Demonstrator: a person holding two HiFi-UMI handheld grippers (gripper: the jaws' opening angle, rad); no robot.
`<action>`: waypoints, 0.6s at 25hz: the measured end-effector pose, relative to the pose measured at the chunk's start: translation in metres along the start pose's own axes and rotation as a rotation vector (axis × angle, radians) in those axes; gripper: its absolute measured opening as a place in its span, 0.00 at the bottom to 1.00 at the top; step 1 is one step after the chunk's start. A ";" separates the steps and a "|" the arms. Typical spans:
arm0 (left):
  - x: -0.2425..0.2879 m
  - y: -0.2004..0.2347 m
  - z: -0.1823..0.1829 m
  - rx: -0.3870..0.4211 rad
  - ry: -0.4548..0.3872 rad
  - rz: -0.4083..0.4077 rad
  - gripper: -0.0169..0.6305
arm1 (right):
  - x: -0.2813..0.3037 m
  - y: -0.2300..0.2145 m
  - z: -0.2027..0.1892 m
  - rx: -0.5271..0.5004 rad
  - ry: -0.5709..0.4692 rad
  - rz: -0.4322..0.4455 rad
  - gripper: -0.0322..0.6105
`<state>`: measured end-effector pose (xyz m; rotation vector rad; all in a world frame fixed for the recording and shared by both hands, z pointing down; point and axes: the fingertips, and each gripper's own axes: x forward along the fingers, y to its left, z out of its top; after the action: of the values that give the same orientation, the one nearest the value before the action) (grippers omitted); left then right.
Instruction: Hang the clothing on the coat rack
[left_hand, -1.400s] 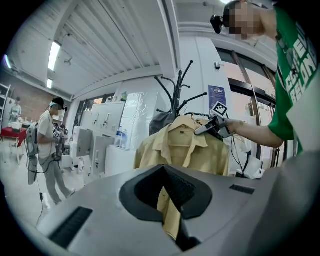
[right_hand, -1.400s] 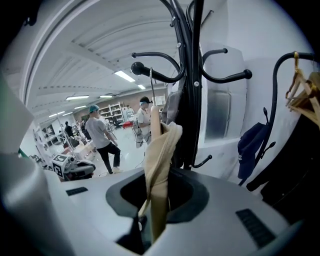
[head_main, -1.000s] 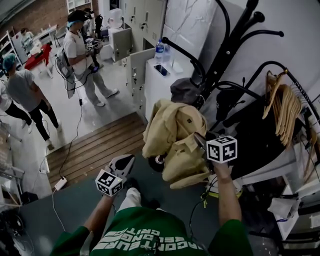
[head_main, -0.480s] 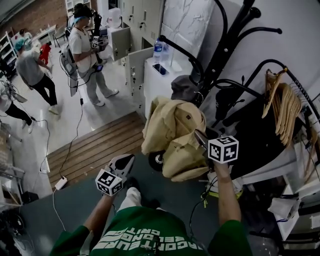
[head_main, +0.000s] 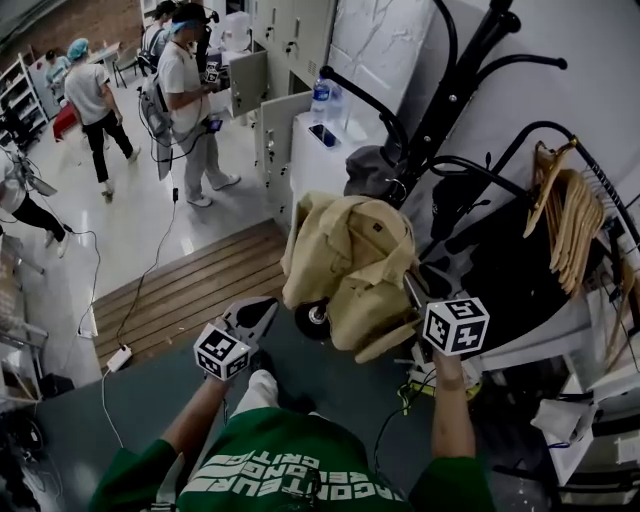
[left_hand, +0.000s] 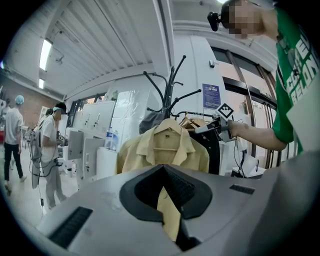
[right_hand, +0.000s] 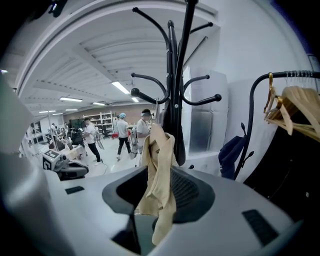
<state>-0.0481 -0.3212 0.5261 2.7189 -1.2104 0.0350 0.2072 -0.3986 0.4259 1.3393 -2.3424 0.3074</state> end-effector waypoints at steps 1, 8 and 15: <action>0.003 -0.001 0.003 0.008 0.000 -0.005 0.03 | -0.002 0.002 -0.004 0.000 0.001 0.002 0.27; 0.025 -0.012 0.025 0.069 -0.002 -0.026 0.03 | -0.003 0.020 -0.045 0.023 0.022 0.036 0.27; 0.032 -0.030 0.036 0.082 -0.005 -0.029 0.03 | -0.007 0.040 -0.070 0.053 -0.046 0.057 0.19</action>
<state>-0.0059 -0.3310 0.4897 2.8077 -1.1963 0.0754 0.1933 -0.3452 0.4852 1.3183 -2.4298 0.3621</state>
